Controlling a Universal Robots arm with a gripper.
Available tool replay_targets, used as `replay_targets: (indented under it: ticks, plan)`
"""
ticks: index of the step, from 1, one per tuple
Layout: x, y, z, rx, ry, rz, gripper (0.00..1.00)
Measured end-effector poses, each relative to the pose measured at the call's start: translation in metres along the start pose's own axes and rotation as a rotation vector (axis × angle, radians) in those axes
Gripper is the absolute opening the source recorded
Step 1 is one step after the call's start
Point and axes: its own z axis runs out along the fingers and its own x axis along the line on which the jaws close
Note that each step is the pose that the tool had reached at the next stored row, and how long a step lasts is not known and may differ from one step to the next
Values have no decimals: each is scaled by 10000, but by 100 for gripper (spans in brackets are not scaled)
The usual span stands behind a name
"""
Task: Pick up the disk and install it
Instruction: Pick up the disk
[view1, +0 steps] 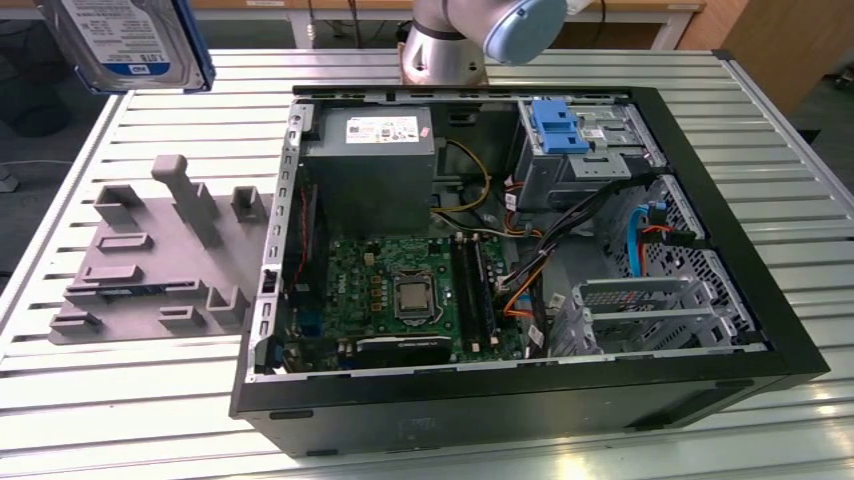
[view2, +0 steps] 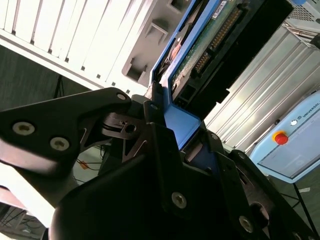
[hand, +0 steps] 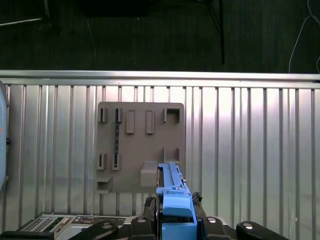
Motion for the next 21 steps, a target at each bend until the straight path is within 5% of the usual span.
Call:
replay_targets:
  ticks: [21]
  plan:
    - [-1, -240, 0, -1, 10, -3, 36]
